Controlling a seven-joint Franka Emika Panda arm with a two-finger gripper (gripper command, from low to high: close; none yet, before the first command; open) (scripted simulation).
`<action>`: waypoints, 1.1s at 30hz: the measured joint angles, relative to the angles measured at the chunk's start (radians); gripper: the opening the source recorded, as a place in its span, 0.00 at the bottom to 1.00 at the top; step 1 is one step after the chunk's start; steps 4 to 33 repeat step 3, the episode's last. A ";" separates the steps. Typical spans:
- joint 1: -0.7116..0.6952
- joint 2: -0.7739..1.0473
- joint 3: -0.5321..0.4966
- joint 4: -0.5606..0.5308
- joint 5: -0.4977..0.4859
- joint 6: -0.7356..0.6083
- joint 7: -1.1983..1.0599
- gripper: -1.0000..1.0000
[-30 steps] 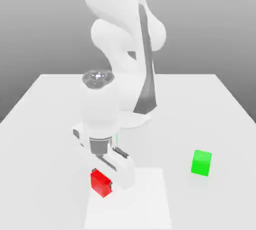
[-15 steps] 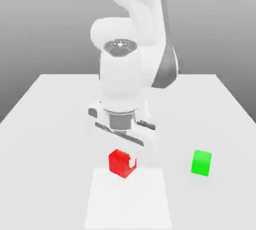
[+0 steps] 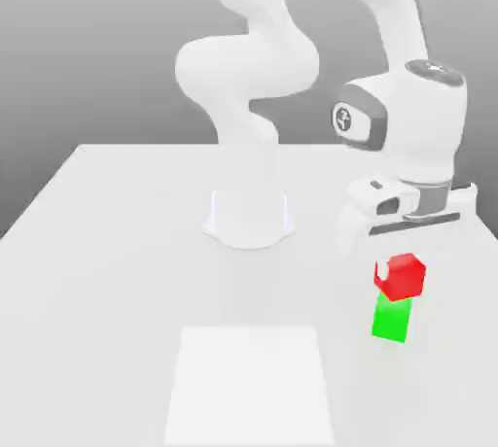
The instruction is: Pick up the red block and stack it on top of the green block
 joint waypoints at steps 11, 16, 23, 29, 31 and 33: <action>0.000 0.000 0.000 0.000 0.000 0.000 0.000 1.00; 0.000 0.000 0.000 0.000 0.000 0.000 0.000 1.00; 0.000 0.000 0.000 0.000 0.000 0.000 0.000 1.00; 0.000 0.000 0.000 0.000 0.000 0.000 0.000 1.00; 0.000 0.000 0.000 0.000 0.000 0.000 0.000 1.00; 0.000 0.000 0.000 0.000 0.000 0.000 0.000 1.00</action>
